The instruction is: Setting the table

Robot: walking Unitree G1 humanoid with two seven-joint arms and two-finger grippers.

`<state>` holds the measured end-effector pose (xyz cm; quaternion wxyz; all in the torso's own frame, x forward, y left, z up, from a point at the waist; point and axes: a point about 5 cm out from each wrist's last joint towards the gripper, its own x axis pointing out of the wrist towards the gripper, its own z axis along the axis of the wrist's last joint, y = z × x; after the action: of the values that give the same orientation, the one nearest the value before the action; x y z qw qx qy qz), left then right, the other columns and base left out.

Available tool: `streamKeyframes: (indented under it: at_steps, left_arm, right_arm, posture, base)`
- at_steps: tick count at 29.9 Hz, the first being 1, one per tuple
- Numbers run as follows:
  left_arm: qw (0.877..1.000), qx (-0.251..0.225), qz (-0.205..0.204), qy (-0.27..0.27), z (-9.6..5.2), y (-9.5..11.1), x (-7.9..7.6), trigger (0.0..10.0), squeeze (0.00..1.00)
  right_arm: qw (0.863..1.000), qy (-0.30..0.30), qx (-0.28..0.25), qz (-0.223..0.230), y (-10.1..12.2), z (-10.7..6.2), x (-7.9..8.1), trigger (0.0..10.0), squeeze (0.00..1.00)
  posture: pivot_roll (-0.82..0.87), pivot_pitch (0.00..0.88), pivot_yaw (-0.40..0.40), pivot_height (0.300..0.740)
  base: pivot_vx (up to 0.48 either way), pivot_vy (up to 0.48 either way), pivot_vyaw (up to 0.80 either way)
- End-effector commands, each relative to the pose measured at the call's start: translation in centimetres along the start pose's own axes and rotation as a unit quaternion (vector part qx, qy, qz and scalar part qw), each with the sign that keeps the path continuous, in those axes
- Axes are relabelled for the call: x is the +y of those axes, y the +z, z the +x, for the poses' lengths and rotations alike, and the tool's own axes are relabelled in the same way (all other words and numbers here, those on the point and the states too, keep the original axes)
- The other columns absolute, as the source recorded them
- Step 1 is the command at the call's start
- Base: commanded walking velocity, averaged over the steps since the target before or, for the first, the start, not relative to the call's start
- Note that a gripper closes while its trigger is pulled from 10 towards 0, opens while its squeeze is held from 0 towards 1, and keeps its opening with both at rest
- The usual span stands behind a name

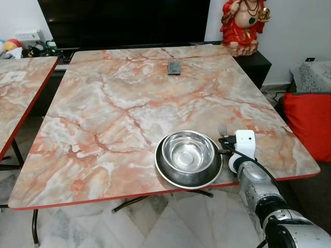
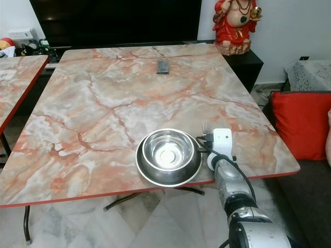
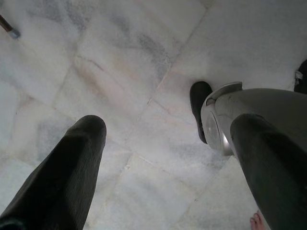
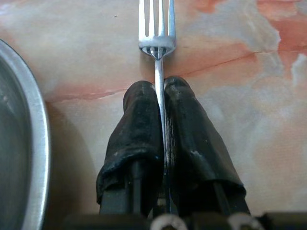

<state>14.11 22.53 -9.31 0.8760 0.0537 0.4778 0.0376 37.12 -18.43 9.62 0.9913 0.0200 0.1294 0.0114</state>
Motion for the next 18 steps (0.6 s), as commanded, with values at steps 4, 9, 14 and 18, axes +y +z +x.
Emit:
streamKeyframes:
  at_steps: [4,9,14,18]
  left_arm:
    - [1.0,0.018,0.006,0.007,-0.28,-1.09,0.42,10.0,0.0]
    - [1.0,0.019,0.006,0.007,-0.29,-1.14,0.47,10.0,0.0]
    - [1.0,0.018,0.006,0.007,-0.27,-1.1,0.42,10.0,0.0]
    - [1.0,0.018,0.006,0.006,-0.25,-1.05,0.35,10.0,0.0]
  right_arm:
    - [1.0,0.003,-0.002,-0.004,0.22,0.13,0.31,10.0,0.18]
    - [1.0,0.003,-0.004,-0.003,0.26,0.13,0.31,10.0,0.2]
    - [1.0,0.001,-0.007,-0.003,0.35,0.14,0.25,10.0,0.16]
    - [1.0,0.002,-0.007,-0.003,0.36,0.15,0.26,10.0,0.21]
  posture:
    - [0.05,0.12,0.024,0.74]
    - [0.05,0.119,0.024,0.74]
    - [0.04,0.118,0.024,0.74]
    - [0.04,0.116,0.023,0.74]
  base:
    - [0.0,0.0,0.0]
    - [0.0,0.0,0.0]
    - [0.0,0.0,0.0]
    - [0.0,0.0,0.0]
